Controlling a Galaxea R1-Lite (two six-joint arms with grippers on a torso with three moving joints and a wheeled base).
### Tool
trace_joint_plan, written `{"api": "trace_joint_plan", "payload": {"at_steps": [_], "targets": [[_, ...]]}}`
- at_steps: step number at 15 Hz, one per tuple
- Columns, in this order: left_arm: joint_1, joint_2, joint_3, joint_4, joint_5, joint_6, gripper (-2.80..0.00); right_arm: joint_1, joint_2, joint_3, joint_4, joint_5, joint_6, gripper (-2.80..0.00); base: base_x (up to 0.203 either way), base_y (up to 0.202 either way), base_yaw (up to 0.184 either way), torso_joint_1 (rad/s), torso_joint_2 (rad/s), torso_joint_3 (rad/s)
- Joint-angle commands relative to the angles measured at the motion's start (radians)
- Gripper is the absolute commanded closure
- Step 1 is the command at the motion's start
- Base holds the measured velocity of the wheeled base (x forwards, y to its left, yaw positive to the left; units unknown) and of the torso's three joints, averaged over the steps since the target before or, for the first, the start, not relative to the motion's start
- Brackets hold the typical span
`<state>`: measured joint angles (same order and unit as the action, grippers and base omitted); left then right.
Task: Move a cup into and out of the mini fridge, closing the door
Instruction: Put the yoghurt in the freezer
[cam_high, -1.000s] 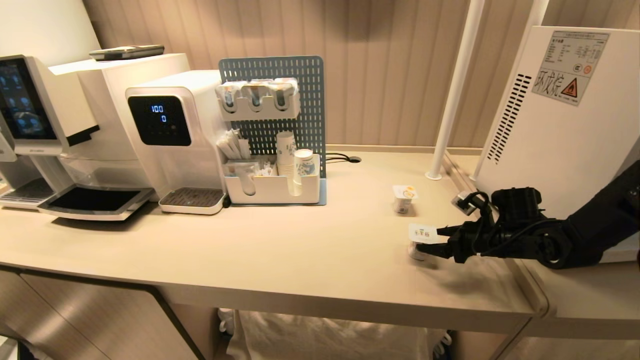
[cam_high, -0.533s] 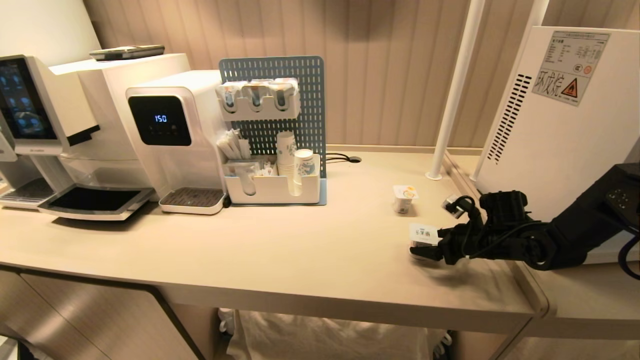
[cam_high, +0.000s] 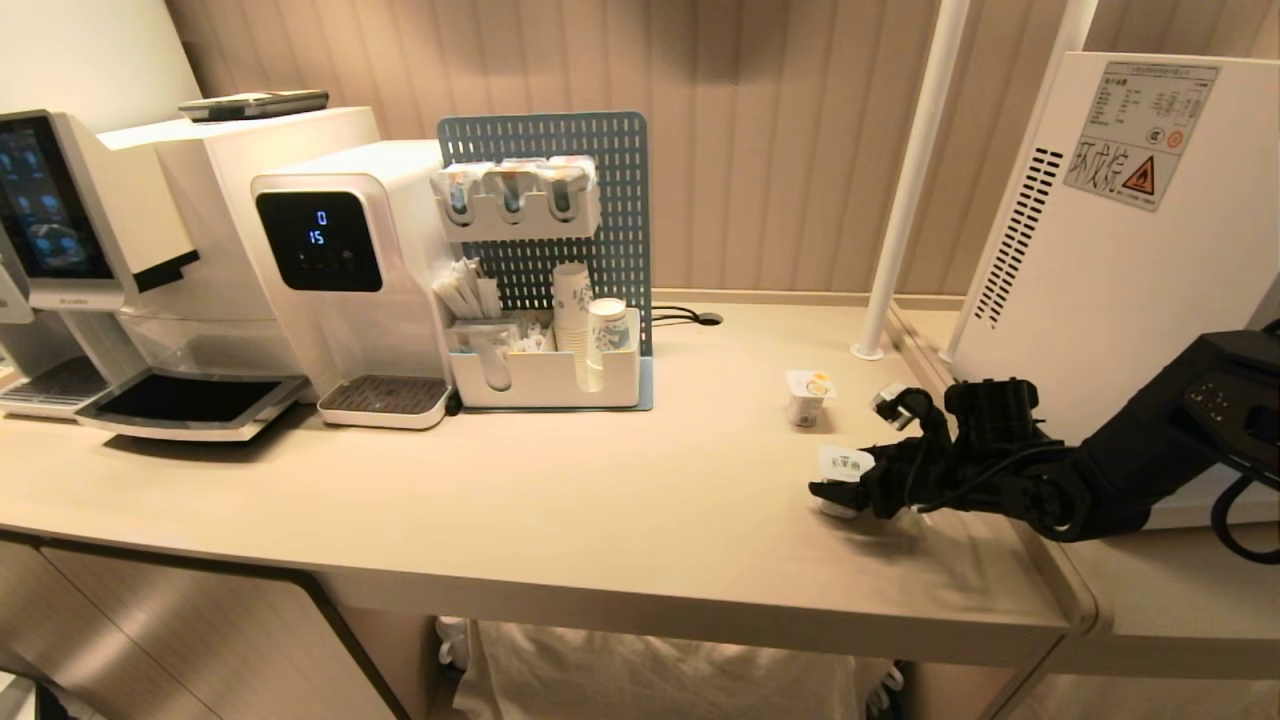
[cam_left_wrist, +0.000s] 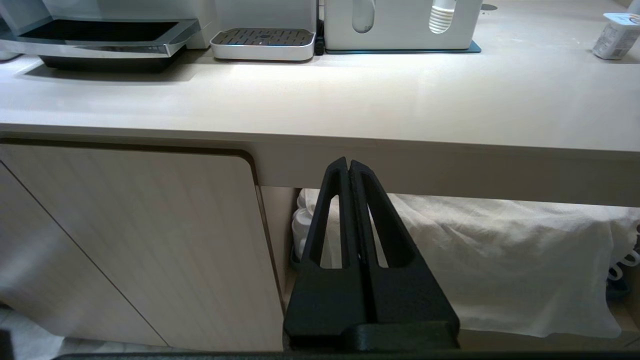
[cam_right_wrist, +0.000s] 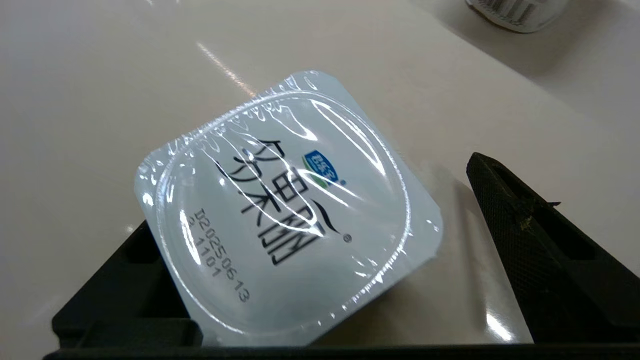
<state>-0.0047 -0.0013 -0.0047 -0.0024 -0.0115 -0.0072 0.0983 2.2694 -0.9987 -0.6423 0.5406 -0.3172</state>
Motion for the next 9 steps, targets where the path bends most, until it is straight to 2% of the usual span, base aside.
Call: {"api": "trace_joint_plan", "payload": {"at_steps": [1, 4, 9], "targets": [[0.000, 0.002, 0.000, -0.001, 0.001, -0.002, 0.00, 0.012, -0.003, 0.003, -0.005, 0.002, 0.004, 0.00, 0.000, 0.000, 0.000, 0.000, 0.00, 0.000], [0.001, 0.001, 0.000, -0.001, 0.000, 0.000, 0.00, 0.012, -0.024, 0.011, -0.003, 0.002, 0.052, 0.00, 0.000, 0.000, 0.000, 0.000, 0.00, 0.000], [0.000, 0.001, 0.000, -0.001, 0.001, -0.002, 0.00, 0.012, -0.160, 0.114, 0.001, 0.002, 0.119, 0.00, 0.000, 0.000, 0.000, 0.000, 0.00, 0.000]]}}
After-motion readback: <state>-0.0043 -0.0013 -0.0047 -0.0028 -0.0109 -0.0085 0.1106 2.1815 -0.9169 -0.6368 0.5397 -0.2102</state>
